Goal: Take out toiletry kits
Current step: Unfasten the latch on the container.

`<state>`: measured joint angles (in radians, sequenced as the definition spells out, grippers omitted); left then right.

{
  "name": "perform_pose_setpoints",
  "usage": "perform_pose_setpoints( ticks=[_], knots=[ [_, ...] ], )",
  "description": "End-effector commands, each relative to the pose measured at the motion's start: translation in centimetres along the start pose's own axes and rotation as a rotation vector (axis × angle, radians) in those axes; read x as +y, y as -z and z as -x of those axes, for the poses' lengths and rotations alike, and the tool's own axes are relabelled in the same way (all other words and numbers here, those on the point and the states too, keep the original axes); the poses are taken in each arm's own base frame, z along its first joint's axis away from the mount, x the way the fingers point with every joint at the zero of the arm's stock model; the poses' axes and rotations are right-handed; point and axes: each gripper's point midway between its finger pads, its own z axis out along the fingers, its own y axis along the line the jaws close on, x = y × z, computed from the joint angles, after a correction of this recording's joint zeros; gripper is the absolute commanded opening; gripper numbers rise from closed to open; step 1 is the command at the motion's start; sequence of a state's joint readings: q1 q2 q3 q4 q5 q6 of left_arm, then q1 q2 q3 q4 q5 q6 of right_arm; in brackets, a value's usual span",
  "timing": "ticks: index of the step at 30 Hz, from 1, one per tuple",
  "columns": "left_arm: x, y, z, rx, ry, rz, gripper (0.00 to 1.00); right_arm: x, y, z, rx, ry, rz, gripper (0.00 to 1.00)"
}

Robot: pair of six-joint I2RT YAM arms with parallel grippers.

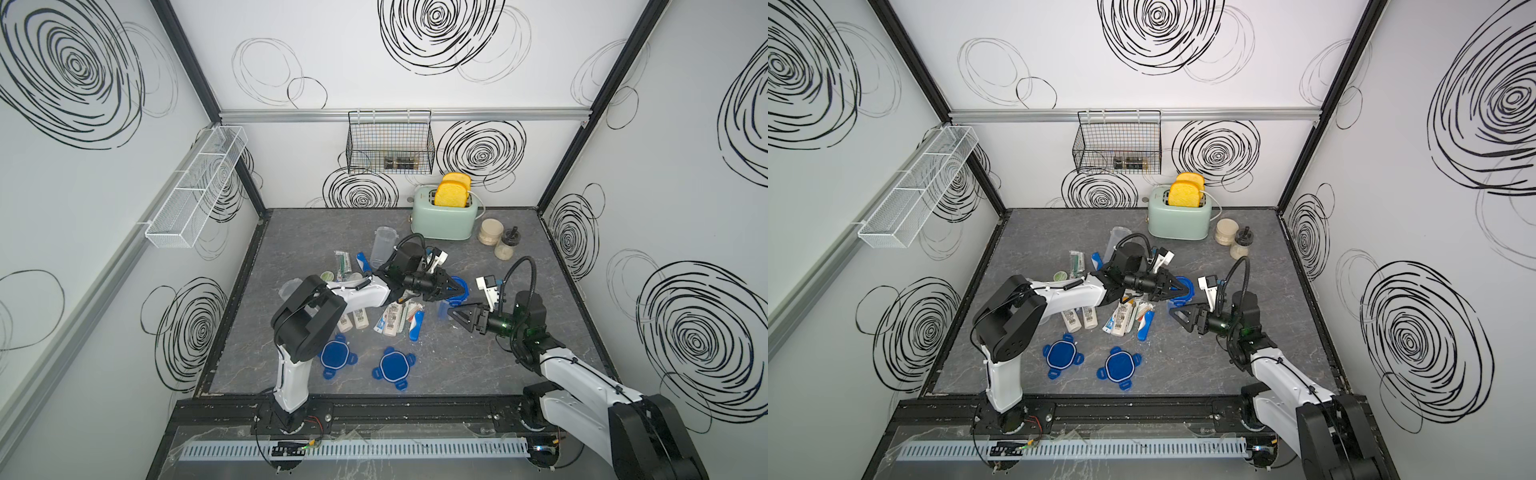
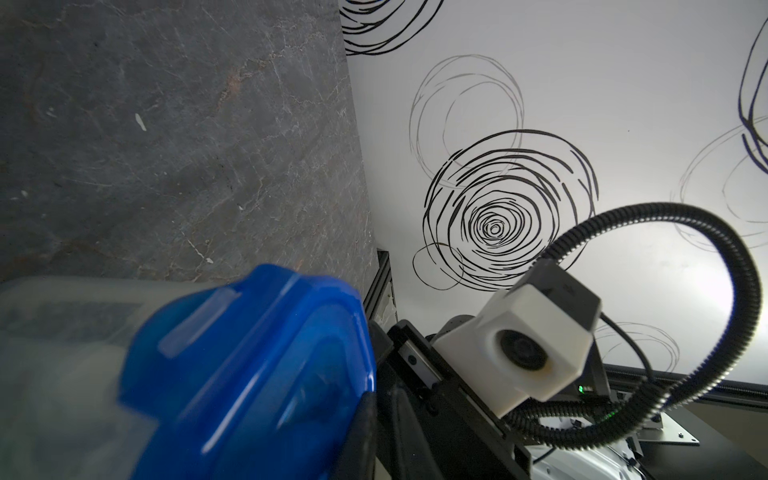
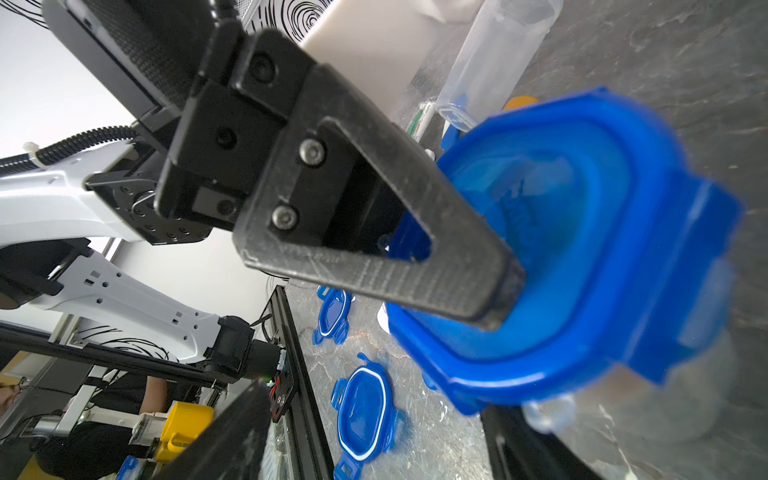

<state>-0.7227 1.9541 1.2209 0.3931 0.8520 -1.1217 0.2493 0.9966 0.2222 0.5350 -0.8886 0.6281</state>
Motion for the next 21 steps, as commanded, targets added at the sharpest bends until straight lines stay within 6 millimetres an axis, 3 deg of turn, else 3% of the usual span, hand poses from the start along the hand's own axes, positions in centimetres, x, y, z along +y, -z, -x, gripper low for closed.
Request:
perform_pose_setpoints(
  ticks=[1,21],
  knots=[
    [4.7,-0.8,-0.6,0.001,0.090,0.119,0.14,1.9,-0.1,1.8,-0.041,0.075,0.059,0.81],
    [6.1,-1.4,-1.2,0.020,0.098,0.159,0.11,5.6,0.0,1.6,-0.038,0.200,0.226,0.80]
  ],
)
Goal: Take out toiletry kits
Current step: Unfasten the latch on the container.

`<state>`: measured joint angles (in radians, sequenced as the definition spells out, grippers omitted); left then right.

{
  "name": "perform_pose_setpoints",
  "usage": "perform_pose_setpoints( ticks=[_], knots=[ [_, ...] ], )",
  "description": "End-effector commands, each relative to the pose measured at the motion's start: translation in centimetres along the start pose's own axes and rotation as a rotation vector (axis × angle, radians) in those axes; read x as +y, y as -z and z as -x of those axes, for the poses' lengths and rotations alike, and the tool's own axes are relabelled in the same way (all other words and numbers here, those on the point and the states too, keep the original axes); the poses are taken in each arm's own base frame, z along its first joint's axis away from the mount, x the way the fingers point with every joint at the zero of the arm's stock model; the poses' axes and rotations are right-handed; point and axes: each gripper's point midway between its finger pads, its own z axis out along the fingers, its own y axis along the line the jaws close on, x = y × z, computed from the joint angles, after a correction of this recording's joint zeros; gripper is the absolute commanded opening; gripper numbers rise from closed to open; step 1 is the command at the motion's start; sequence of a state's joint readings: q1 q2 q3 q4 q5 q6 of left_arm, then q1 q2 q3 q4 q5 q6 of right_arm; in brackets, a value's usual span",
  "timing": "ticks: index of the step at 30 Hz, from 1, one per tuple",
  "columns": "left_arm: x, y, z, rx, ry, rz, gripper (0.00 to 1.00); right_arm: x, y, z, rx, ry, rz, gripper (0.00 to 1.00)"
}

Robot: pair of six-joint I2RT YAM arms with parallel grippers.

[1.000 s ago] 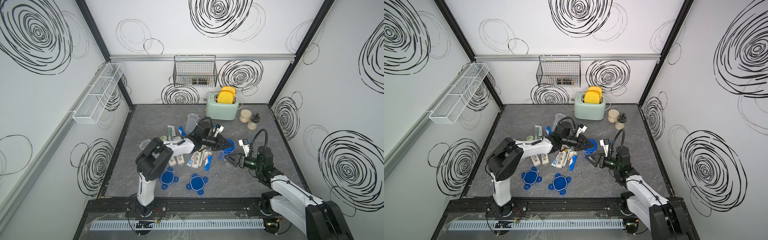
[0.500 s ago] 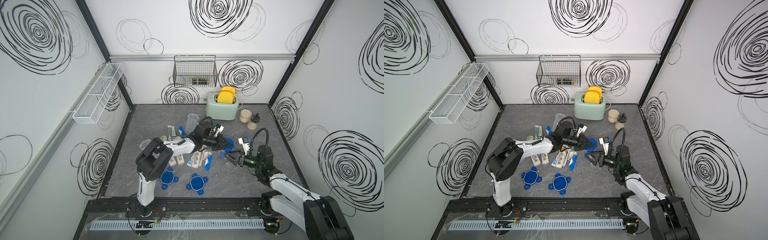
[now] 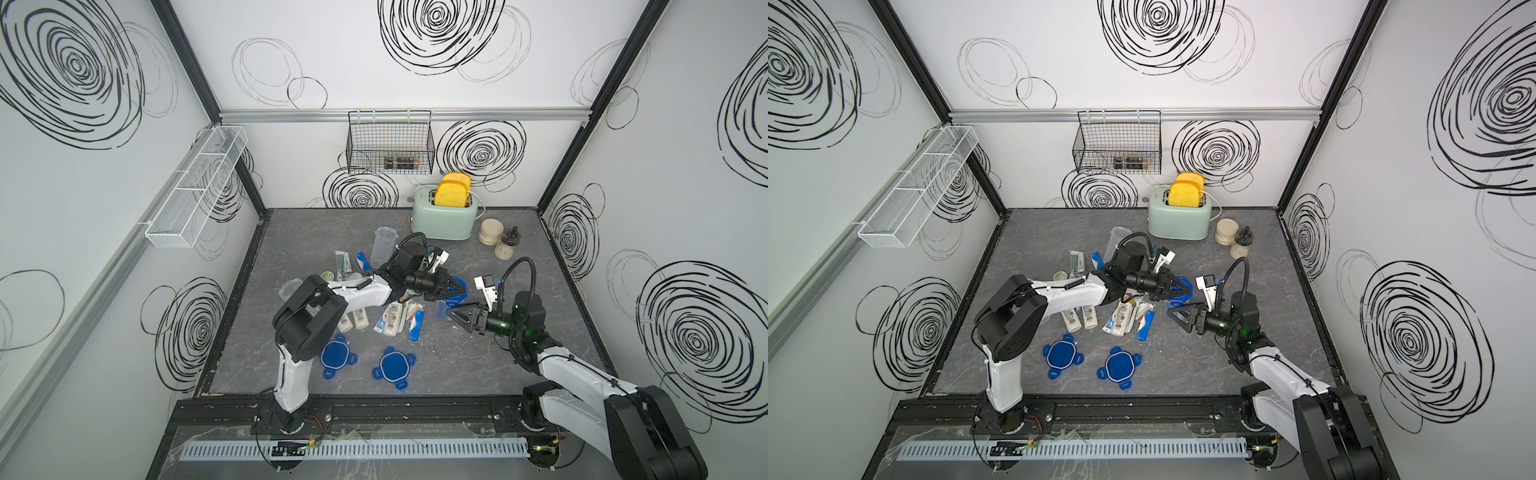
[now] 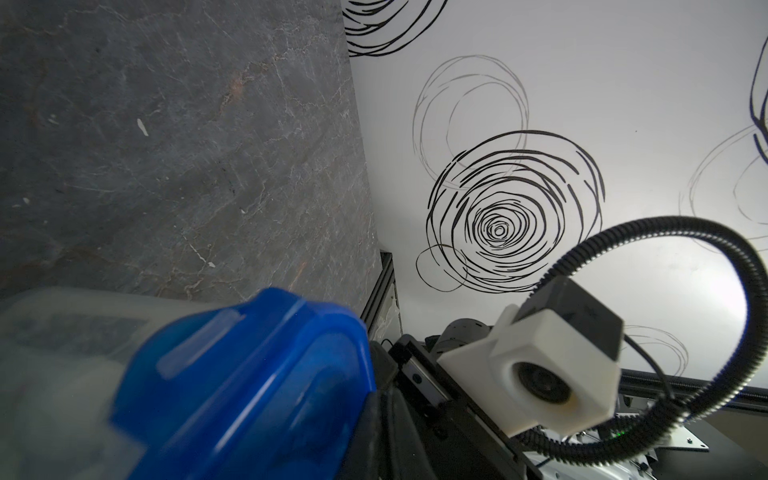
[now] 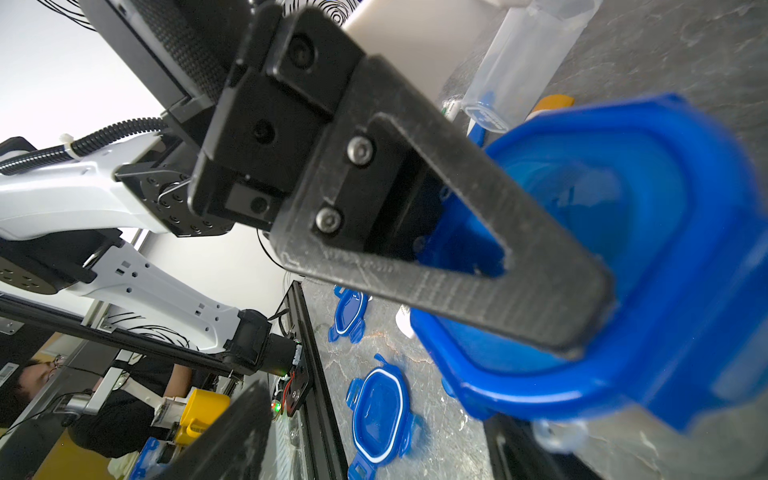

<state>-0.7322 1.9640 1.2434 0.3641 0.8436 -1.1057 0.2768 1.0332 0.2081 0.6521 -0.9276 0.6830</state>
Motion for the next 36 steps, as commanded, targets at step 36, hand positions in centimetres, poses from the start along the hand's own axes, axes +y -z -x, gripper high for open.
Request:
perform_pose_setpoints(
  ticks=[36],
  knots=[
    [-1.1,3.0,2.7,-0.109,-0.087,0.121,0.30,4.0,0.6,-0.4,0.028,0.109,0.027,0.80]
  ],
)
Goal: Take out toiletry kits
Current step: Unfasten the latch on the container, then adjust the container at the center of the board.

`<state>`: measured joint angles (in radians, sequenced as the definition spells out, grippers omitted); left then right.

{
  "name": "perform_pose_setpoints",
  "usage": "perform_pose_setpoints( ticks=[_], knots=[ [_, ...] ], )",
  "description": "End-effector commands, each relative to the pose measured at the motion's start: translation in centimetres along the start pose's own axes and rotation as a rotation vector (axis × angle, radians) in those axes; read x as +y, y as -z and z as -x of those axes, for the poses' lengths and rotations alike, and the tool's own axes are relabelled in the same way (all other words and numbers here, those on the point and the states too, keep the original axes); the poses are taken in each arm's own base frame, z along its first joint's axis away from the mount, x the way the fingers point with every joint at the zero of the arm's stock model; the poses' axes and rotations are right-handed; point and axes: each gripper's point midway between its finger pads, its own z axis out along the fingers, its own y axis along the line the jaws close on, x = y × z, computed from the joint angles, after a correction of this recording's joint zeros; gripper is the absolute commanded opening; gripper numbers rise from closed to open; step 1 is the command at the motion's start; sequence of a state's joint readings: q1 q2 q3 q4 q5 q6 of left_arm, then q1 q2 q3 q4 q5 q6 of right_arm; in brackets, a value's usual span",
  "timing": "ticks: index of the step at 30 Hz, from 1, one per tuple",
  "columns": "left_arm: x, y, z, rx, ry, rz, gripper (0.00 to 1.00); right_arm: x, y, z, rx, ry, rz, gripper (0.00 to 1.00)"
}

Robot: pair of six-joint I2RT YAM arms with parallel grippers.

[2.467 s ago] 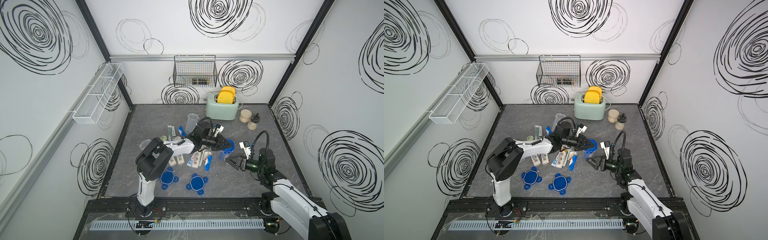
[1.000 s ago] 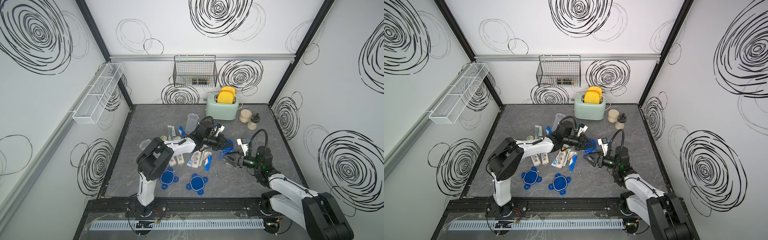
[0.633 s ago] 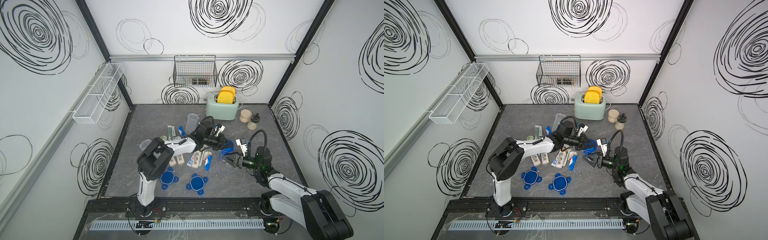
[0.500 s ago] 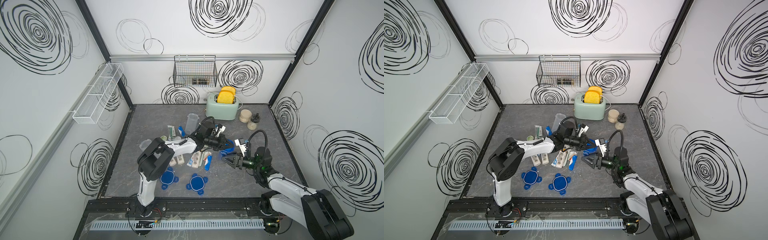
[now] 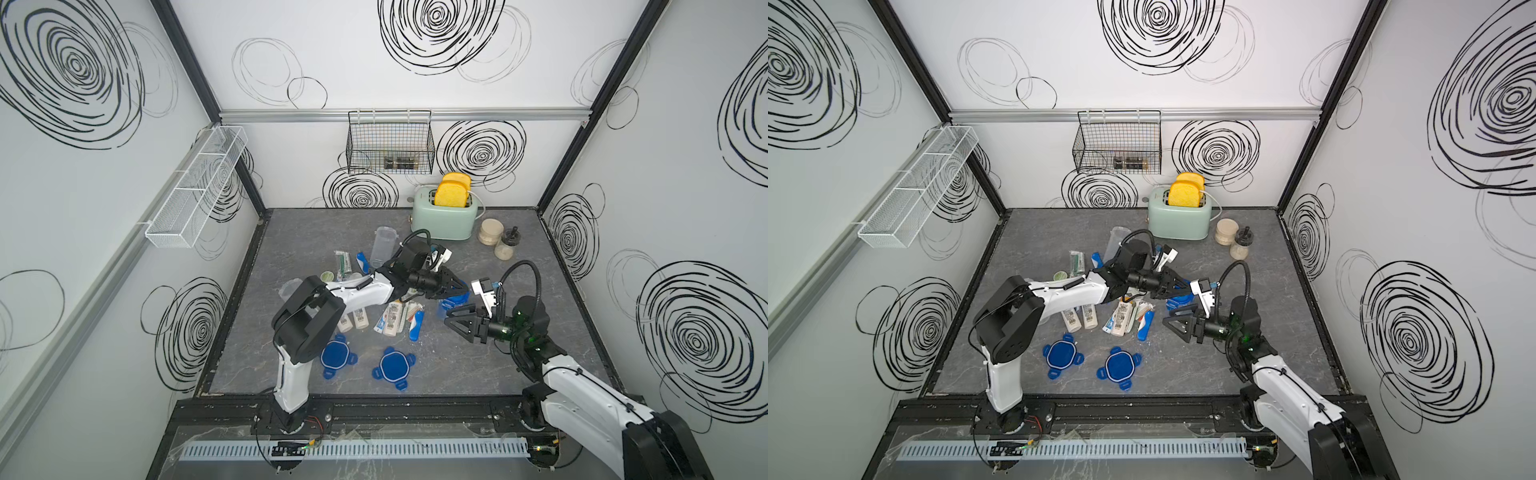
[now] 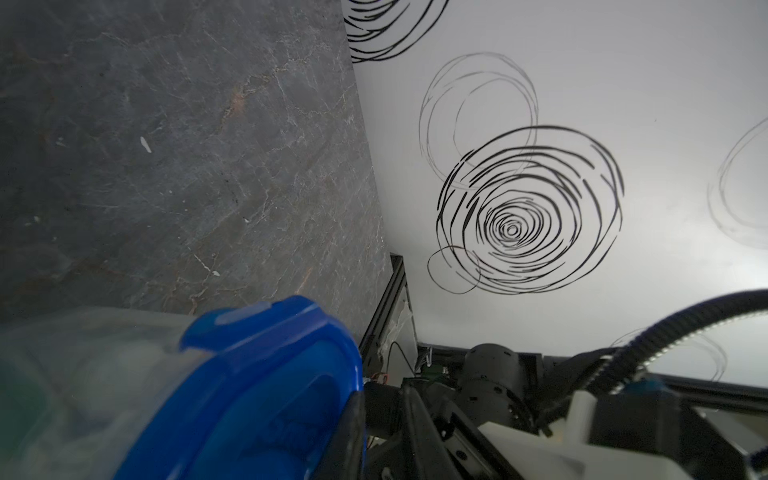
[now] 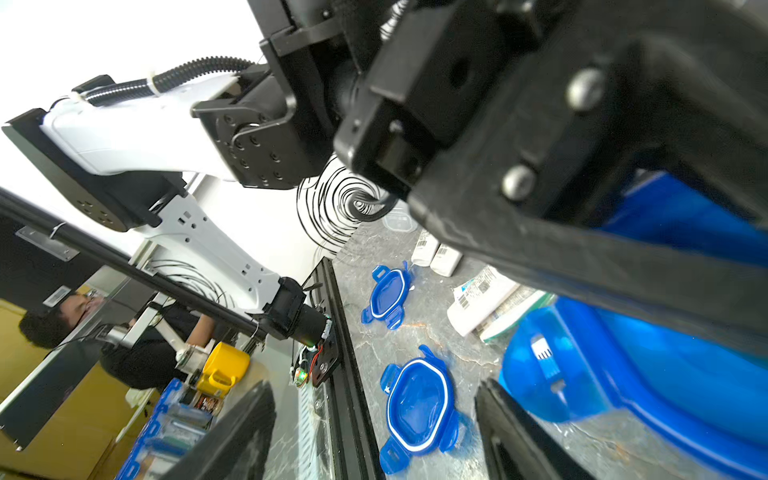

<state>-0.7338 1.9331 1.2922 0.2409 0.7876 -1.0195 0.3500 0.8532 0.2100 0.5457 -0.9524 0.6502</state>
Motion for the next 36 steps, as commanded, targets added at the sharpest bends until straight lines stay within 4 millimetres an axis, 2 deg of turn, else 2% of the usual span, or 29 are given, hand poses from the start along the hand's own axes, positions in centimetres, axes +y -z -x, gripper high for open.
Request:
perform_pose_setpoints(
  ticks=[1,5,7,10,12,14,20,23,29,36],
  knots=[
    [-0.9,3.4,2.5,-0.095,-0.052,0.064,0.34,0.0,0.5,1.0,-0.013,0.005,-0.082,0.81],
    [-3.1,7.1,3.6,-0.179,-0.118,0.087,0.43,1.2,1.0,2.7,-0.048,0.010,-0.105,0.81],
    [-3.2,8.5,3.2,-0.202,-0.140,0.112,0.49,1.4,1.2,3.1,-0.029,-0.002,-0.141,0.82],
    [-1.7,9.6,1.4,-0.210,-0.133,0.155,0.53,1.3,1.8,4.5,-0.011,0.014,-0.234,0.81],
    [-1.0,9.6,0.2,-0.194,-0.129,0.166,0.54,0.5,2.5,6.0,-0.035,0.026,-0.327,0.81],
    [-0.4,9.1,-1.1,-0.165,-0.130,0.171,0.55,-1.4,3.5,7.3,-0.059,0.014,-0.444,0.81],
    [-0.4,8.0,-3.6,-0.110,-0.140,0.165,0.56,-6.7,5.5,9.1,-0.065,-0.083,-0.599,0.80],
    [-0.4,7.5,-3.9,-0.098,-0.140,0.164,0.55,-7.4,4.9,9.1,-0.058,-0.108,-0.568,0.79],
    [-0.2,6.4,-3.1,-0.086,-0.130,0.149,0.47,-6.9,3.5,7.7,-0.019,-0.154,-0.445,0.78],
    [-0.2,5.2,-2.0,-0.074,-0.133,0.145,0.41,-6.1,2.8,5.1,0.015,-0.227,-0.361,0.77]
  ],
)
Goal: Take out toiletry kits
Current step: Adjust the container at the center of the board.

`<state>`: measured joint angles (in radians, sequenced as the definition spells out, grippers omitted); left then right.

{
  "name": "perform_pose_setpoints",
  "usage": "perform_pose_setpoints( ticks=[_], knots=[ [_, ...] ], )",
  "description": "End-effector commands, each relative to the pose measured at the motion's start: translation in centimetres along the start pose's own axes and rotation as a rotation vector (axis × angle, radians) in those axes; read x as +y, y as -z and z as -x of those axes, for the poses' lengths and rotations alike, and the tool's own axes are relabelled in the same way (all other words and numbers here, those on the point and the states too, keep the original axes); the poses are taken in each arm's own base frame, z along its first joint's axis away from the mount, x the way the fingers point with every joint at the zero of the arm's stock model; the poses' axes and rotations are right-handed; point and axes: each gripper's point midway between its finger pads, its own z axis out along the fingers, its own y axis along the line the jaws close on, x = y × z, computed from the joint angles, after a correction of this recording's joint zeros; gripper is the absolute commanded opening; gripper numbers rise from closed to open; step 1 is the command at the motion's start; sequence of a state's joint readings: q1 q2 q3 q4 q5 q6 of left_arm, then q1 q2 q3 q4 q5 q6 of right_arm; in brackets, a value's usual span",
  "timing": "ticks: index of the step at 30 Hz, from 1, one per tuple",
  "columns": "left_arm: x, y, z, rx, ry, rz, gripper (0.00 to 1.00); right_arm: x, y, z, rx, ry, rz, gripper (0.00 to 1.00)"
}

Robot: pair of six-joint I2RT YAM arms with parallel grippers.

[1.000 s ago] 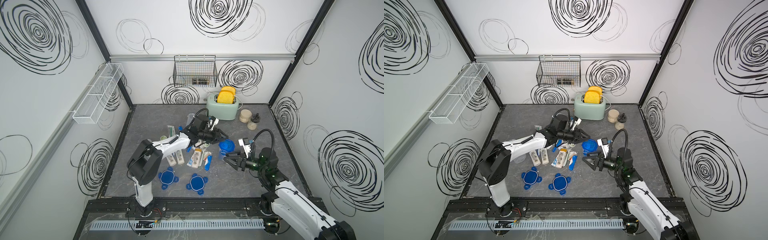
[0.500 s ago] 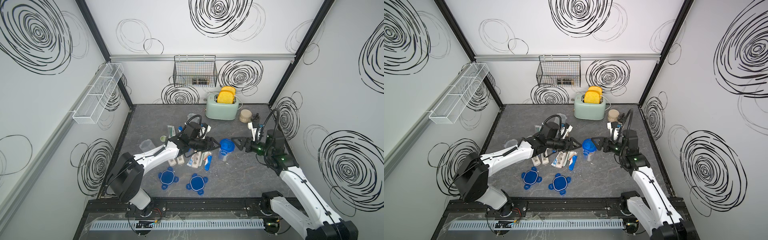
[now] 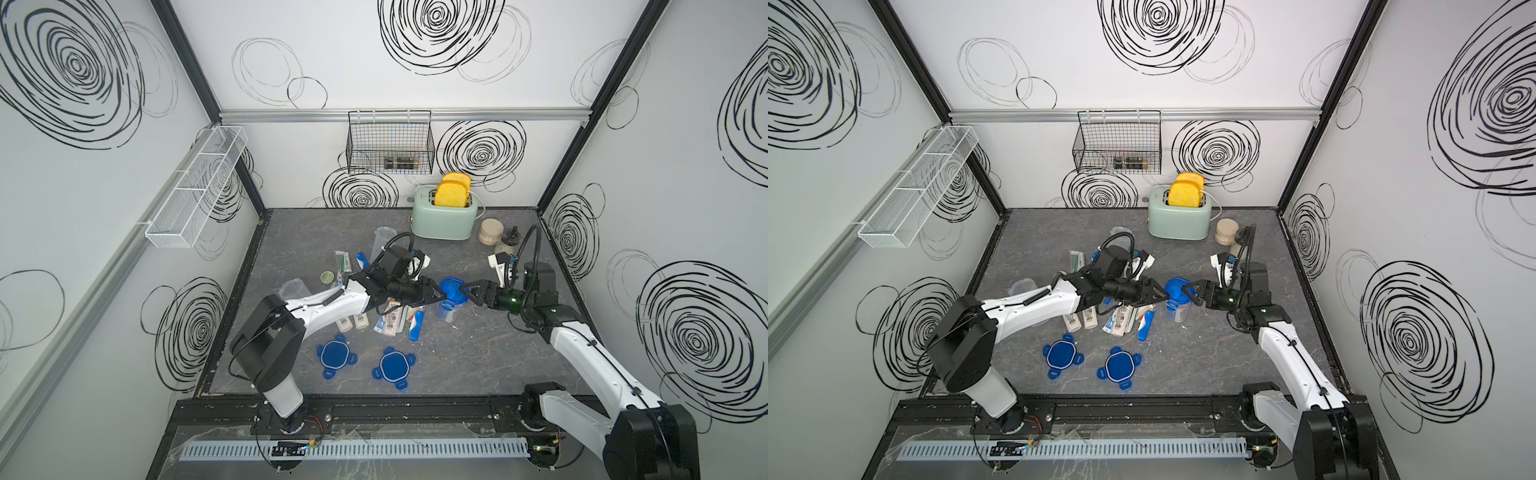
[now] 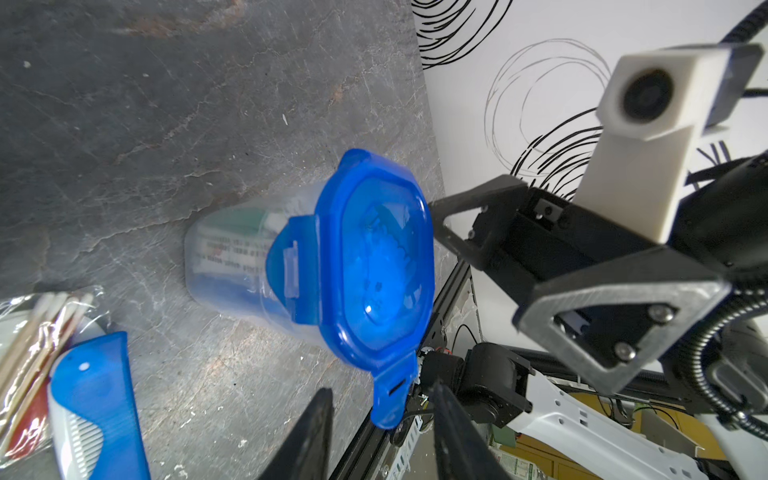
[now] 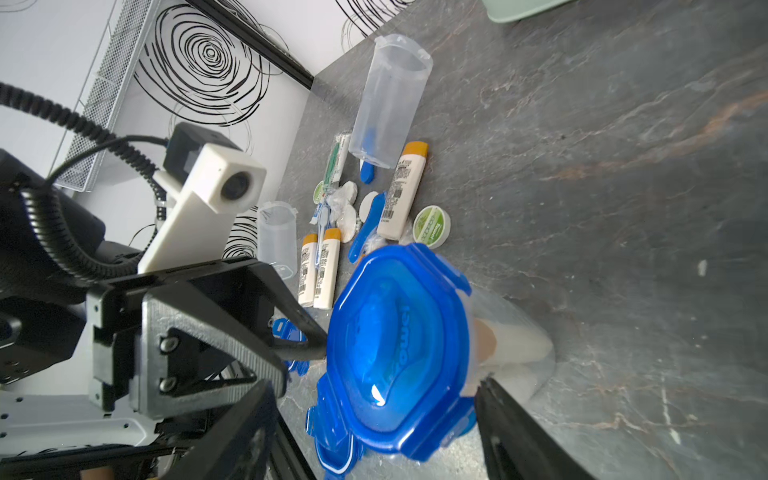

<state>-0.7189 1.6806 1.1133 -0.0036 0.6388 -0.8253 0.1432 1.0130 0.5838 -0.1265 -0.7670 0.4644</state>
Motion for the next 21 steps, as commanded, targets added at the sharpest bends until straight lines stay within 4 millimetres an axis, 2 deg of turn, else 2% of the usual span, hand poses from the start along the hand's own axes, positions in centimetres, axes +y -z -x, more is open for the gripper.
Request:
perform_pose_setpoints(
  ticks=[1,10,15,21],
  knots=[
    [-1.9,-0.1,1.5,-0.026,-0.054,-0.051,0.41,1.4,-0.1,-1.3,0.031,-0.009,0.083,0.77],
    [-1.5,-0.7,2.1,-0.020,-0.059,-0.035,0.38,4.1,0.1,-4.3,0.093,0.025,0.175,0.76],
    [-1.4,-1.2,2.3,-0.013,-0.067,-0.029,0.42,6.1,0.0,-5.8,0.103,0.030,0.267,0.77],
    [-1.0,-1.0,2.7,-0.024,-0.076,0.003,0.44,6.5,-0.5,-6.6,0.118,0.023,0.288,0.77]
  ],
)
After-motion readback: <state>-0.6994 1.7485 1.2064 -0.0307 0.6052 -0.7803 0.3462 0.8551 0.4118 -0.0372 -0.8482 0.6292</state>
